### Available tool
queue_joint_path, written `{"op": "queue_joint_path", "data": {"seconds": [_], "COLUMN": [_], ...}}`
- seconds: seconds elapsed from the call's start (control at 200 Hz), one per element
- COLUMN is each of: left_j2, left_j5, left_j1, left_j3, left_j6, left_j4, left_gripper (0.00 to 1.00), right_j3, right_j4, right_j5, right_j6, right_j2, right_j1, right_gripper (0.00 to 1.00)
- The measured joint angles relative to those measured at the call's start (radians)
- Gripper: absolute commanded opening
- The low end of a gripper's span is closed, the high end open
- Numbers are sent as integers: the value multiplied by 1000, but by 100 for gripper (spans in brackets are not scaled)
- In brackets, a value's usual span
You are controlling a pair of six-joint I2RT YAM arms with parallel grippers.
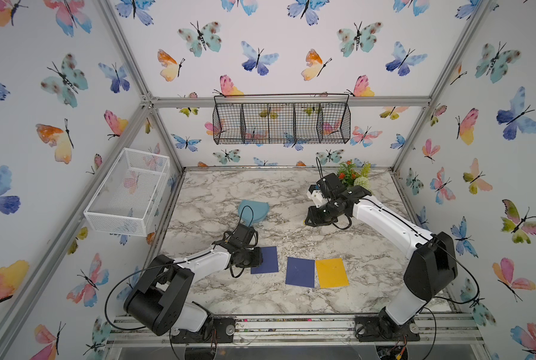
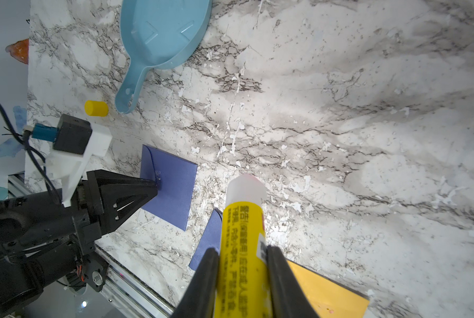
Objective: Seal the envelope with a glue stick
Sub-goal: Seal the envelope at the center of the board.
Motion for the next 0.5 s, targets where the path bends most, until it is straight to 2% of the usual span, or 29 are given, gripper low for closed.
{"op": "queue_joint_path", "data": {"seconds": [0.245, 0.501], "left_j2": [-51, -63], "left_j5": [-37, -66], "left_j1": [0, -3], "left_j3": [97, 114], "left_j6": [16, 36], "left_j4": [-103, -135], "left_gripper": [19, 12], "right_j3": [0, 0], "right_j4": [-2, -3], "right_j5": [0, -2], "right_j6": [0, 0], "right_j2": [0, 0], "right_j1": [0, 0], "right_gripper": [2, 2]}}
